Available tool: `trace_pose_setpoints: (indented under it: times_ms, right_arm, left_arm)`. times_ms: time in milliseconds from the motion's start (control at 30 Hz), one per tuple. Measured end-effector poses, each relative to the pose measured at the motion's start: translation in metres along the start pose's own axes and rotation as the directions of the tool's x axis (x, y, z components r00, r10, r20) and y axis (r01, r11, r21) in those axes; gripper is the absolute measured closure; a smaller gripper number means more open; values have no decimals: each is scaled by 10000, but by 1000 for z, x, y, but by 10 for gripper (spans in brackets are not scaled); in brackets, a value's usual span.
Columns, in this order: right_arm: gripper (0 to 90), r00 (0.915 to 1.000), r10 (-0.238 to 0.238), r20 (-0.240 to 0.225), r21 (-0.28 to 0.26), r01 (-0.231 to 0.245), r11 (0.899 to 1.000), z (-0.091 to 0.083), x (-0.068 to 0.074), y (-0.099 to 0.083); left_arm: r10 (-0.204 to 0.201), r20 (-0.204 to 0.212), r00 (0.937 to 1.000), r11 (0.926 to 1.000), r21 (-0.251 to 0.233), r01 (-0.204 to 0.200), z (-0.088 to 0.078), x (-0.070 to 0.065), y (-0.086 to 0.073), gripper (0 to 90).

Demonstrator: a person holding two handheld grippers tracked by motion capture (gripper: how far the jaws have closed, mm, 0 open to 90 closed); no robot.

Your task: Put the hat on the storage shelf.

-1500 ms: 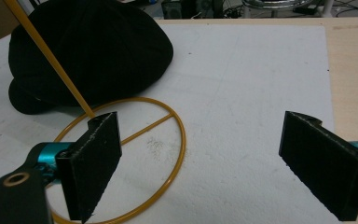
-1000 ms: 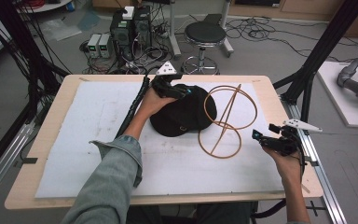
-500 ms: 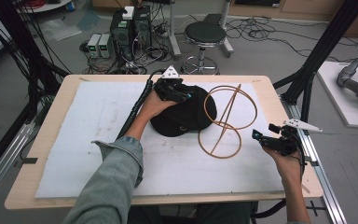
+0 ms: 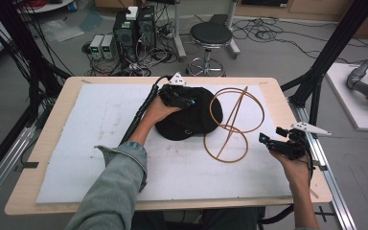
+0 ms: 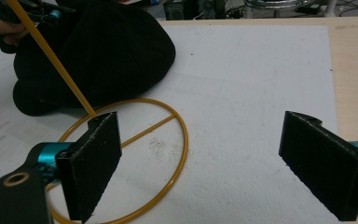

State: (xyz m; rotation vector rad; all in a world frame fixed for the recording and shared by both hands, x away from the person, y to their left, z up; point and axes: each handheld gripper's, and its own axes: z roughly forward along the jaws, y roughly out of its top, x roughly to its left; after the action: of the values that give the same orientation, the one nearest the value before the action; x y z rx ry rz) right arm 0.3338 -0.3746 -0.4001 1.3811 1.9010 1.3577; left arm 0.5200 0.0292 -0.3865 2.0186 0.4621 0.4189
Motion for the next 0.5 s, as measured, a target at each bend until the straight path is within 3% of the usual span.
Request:
trace_pose_setpoints:
  times_ms: [100, 167, 233, 500]
  right_arm:
    - [127, 10000, 42, 21, -7, -42, 10000, 0, 0, 0]
    - [127, 10000, 40, 19, -10, -40, 10000, 0, 0, 0]
    - [127, 10000, -26, 11, -34, 26, 10000, 0, 0, 0]
    - [128, 10000, -8, 13, -12, 8, 10000, 0, 0, 0]
  left_arm:
    - [225, 130, 9997, 9997, 54, -226, 0, -1, 0, 596]
    - [296, 124, 9995, 9996, 42, -297, -1, -2, 0, 629]
    - [119, 151, 9998, 9999, 89, -120, -1, -2, 0, 710]
    - [-17, 163, 9999, 9996, 276, 13, -3, -2, 0, 839]
